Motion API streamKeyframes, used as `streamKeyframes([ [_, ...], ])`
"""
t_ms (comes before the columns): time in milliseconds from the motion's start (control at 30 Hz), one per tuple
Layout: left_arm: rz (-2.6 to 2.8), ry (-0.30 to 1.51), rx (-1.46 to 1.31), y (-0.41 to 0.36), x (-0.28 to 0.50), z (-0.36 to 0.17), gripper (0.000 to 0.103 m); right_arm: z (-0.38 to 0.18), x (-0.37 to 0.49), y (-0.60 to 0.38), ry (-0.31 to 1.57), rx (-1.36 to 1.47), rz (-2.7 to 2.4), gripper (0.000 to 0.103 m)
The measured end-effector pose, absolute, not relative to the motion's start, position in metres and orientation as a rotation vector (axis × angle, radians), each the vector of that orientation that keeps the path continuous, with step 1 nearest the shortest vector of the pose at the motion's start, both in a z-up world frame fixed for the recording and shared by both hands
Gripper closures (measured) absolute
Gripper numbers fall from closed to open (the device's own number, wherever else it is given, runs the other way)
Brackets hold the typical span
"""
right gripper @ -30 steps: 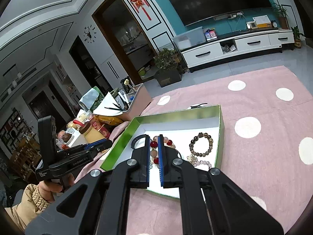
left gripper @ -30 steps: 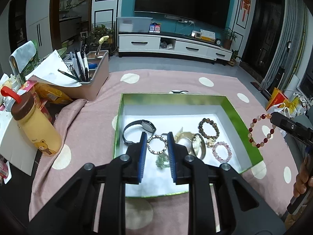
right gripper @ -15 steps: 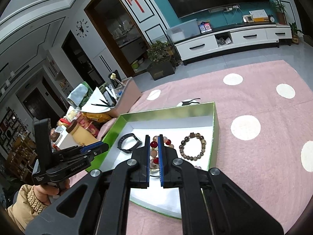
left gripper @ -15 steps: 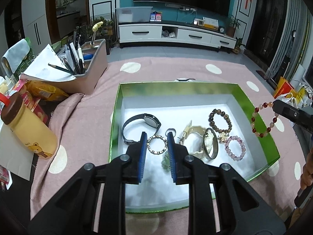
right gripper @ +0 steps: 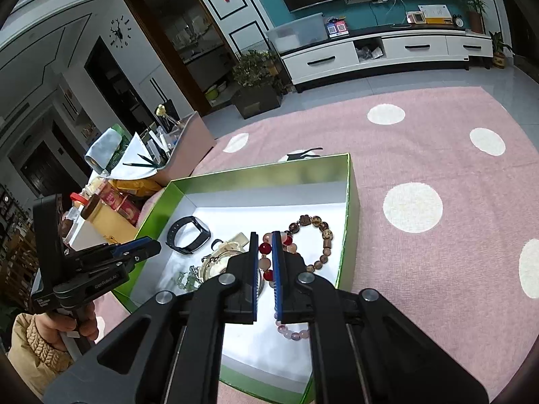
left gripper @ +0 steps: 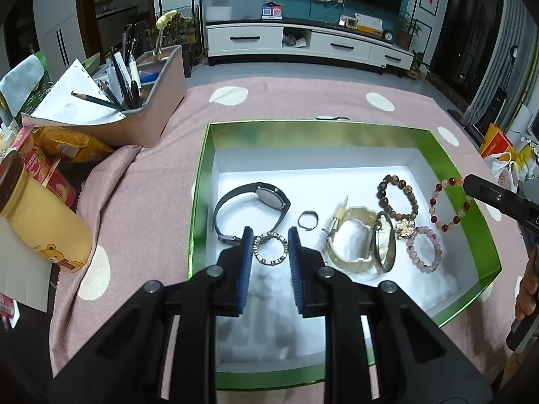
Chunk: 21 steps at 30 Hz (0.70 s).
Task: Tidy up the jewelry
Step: 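Carry the silver ring and red bead bracelet into the green box, open both tools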
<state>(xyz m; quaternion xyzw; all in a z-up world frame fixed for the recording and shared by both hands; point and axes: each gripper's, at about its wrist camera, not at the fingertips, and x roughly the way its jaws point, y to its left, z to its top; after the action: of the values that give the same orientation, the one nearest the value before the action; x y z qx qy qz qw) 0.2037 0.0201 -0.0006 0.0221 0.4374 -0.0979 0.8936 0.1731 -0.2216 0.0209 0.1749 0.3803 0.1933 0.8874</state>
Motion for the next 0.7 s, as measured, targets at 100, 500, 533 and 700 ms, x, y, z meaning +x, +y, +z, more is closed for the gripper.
streamKeyframes([
  [100, -0.206, 0.929, 0.037, 0.022, 0.209, -0.004, 0.083, 0.019, 0.175, -0.219, 0.799, 0.355, 0.398, 0.096],
  [500, -0.211, 0.969, 0.047, 0.02, 0.213, -0.012, 0.082, 0.018, 0.182, -0.211, 0.817, 0.32, 0.393, 0.096],
  [533, -0.209, 0.97, 0.046, 0.02, 0.213, -0.013, 0.082, 0.018, 0.182, -0.21, 0.819, 0.317, 0.393, 0.096],
  [700, -0.207, 0.972, 0.052, 0.019, 0.213, -0.013, 0.082, 0.018, 0.182, -0.209, 0.823, 0.309, 0.392, 0.096],
])
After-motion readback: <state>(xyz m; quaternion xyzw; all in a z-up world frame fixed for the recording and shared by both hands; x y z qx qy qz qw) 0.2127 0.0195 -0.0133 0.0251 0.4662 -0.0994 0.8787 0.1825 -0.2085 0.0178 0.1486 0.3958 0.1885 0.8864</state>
